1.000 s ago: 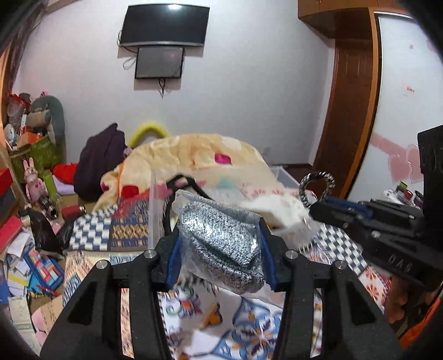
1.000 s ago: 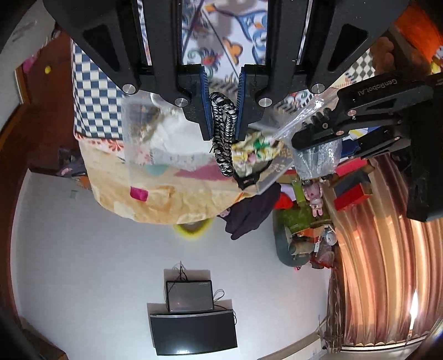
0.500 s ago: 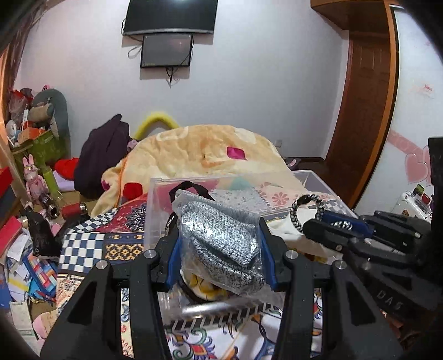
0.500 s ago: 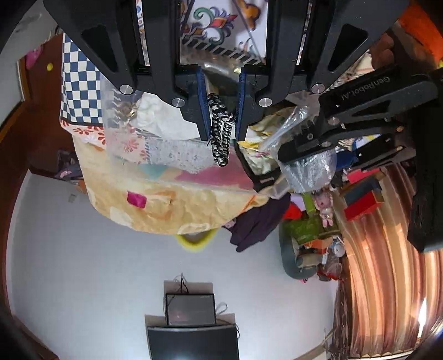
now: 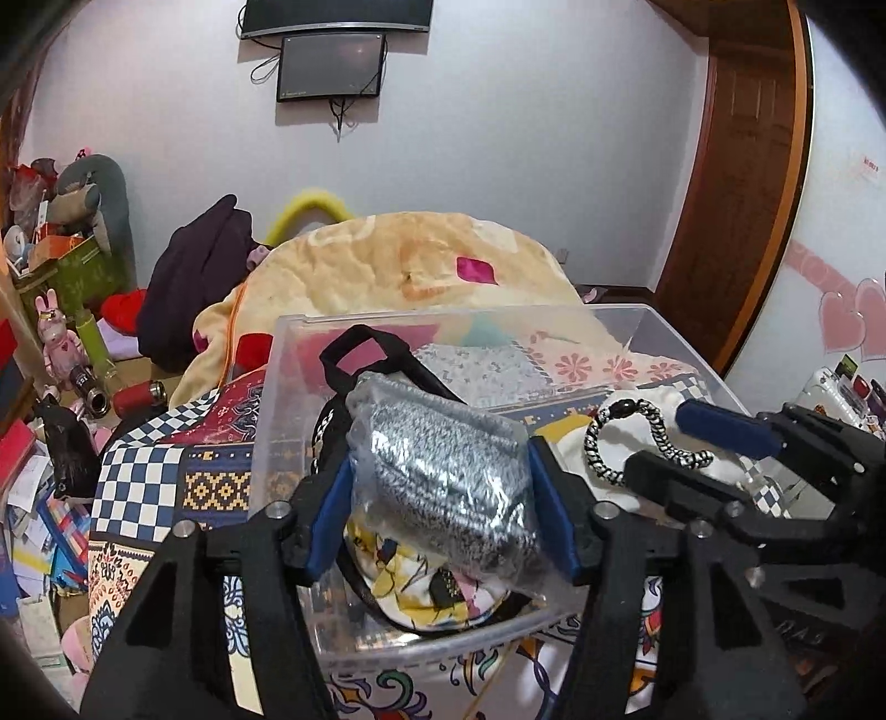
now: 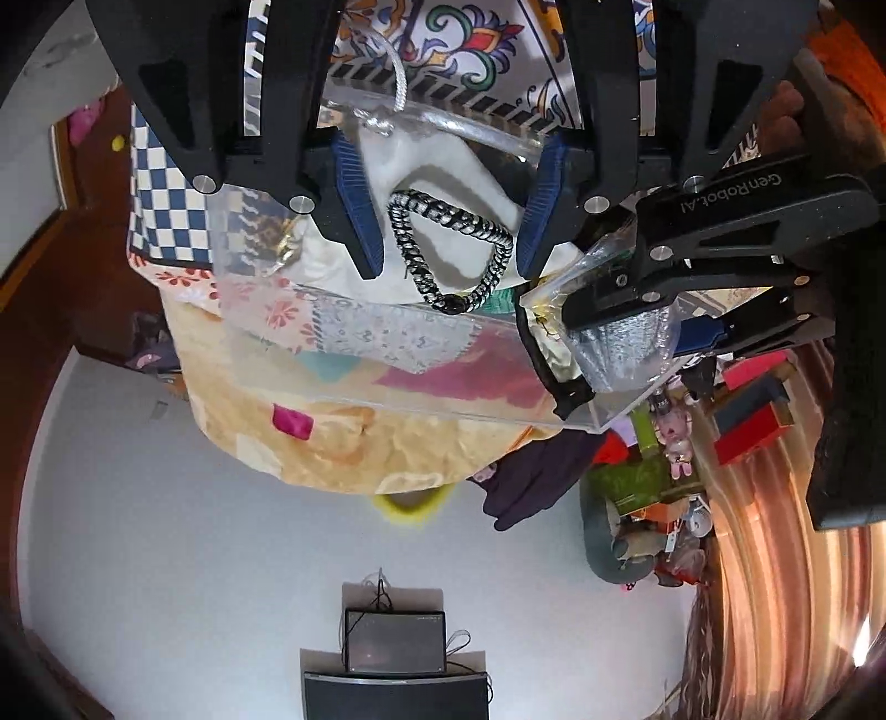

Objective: Organize soft objects
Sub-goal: 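Drop braided cord into box with right tool while left tool drops silver bag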

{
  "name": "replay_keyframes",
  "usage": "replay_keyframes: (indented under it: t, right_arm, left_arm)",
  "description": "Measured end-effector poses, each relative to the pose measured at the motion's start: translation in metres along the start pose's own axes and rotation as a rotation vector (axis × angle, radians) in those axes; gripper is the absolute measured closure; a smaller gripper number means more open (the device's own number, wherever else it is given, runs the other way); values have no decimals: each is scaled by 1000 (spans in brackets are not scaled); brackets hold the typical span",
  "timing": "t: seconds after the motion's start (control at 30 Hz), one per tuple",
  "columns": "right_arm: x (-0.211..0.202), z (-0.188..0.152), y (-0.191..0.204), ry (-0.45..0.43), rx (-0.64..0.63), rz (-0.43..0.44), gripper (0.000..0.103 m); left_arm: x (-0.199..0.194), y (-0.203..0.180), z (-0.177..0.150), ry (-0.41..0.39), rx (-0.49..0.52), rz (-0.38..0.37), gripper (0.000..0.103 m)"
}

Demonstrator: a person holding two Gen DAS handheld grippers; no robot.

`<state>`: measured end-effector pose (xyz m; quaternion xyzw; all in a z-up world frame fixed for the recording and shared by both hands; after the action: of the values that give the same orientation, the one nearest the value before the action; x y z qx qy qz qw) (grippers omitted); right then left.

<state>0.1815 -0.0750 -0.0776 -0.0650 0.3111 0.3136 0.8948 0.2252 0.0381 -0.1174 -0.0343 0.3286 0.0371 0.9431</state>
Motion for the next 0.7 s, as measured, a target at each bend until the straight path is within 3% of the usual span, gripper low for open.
replay_keyframes:
  t: [0.1,0.3,0.57,0.7]
  right_arm:
    - [-10,2,-2,-18,-3,-12,49]
    - [-48,8,1,-91,3,-14,48]
    - [-114,22,12,-235,6,-20,48]
    - [-150,26,19,-313,6,-23,42]
  left_arm:
    - [-11,2,-1,-7,-3,-13,37]
    - [-52,3,3,-73,2,-14,36]
    - [-142,5,17,-238,-19,-24,31]
    - [-183,3,20,-317,-18,-24,28]
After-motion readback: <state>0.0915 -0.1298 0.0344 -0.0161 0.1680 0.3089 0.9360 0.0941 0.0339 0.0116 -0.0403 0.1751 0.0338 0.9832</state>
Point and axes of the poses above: each gripper's, at about its wrist camera, not at the fingertips, and x roughly the way its jaws point, y to its left, z to its top, the point moved 1 cm from there along x, roughly the way its jaws point, and after that the axes turned 6 degrees about z, right-handed, at the moved point
